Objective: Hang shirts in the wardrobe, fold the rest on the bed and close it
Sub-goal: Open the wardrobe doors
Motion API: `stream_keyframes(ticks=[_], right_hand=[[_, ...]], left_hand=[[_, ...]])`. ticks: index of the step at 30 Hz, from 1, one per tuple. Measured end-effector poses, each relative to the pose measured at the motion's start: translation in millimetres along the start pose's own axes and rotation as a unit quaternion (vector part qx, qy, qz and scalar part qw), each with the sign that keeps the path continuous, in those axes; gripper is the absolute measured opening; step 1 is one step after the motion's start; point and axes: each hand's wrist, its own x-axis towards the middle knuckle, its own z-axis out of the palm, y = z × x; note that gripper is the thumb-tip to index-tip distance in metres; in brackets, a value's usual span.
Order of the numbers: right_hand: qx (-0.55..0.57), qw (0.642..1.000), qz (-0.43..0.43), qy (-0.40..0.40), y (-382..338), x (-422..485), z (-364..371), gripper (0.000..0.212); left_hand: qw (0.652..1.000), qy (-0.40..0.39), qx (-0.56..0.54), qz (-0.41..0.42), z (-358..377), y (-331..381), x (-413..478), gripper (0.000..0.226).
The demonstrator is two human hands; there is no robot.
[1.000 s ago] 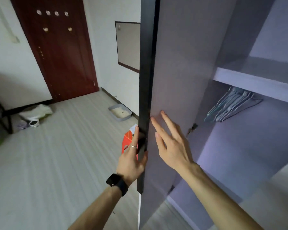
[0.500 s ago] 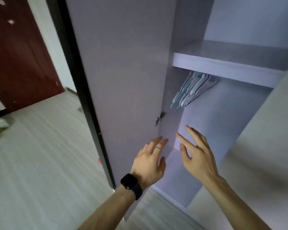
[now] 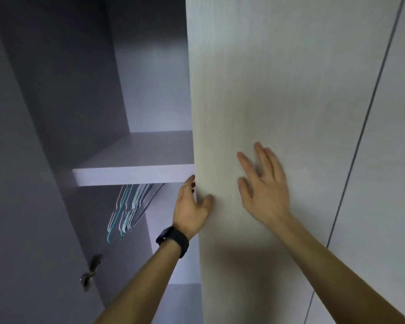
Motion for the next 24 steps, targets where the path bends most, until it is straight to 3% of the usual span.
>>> stream_keyframes(ticks=[5,11,19,24], right_hand=[[-0.048,0.999,-0.019,-0.015,14.4,-1.0,12.9,0.063],[-0.046,0.998,0.025,-0.045,1.0,-4.3,13.3,0.064],[0.033,0.973,0.165,-0.159,-53.2,-14.4,-35.4,0.072],[0.118,0.947,0.267,-0.135,-96.0,-41.6,-69.8,0.088]], left_hand=[[0.997,0.012,-0.068,-0.042,12.1,-8.3,5.9,0.029],[0.995,-0.03,-0.077,-0.048,1.0,-19.3,5.8,0.023],[0.988,-0.097,-0.12,-0.019,-27.2,-18.2,-18.8,0.025],[0.963,-0.184,-0.197,-0.001,-45.7,-8.6,-67.3,0.024]])
